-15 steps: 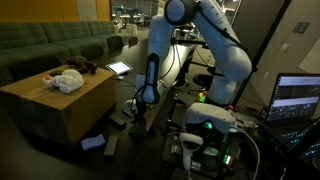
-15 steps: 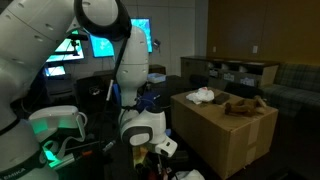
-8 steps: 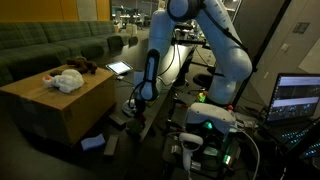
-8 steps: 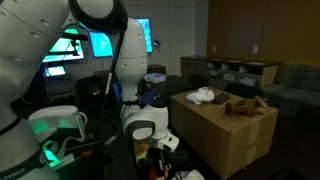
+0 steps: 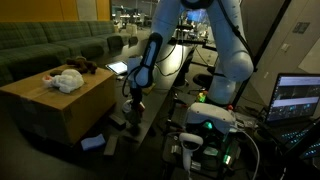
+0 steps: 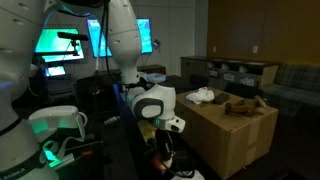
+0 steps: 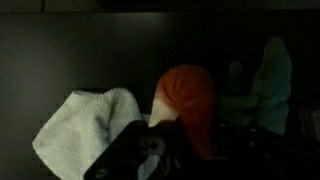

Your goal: Pick up all the objects on the box and put them on table, then pick up the all the objects on the table and put them on the box

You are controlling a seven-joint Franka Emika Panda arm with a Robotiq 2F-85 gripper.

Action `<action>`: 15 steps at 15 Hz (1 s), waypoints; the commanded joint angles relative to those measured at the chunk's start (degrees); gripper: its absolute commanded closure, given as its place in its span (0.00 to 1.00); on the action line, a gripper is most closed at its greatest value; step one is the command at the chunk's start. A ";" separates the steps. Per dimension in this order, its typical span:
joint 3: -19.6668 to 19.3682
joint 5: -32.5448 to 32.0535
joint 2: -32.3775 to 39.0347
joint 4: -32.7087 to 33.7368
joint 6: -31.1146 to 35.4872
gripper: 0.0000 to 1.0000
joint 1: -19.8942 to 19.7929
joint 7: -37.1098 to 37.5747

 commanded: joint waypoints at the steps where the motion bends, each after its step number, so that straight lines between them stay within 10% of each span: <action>1: -5.11 -4.08 -5.90 1.81 -5.38 0.97 4.98 2.62; 15: -6.48 -8.52 -7.26 25.43 -9.17 0.97 4.05 5.26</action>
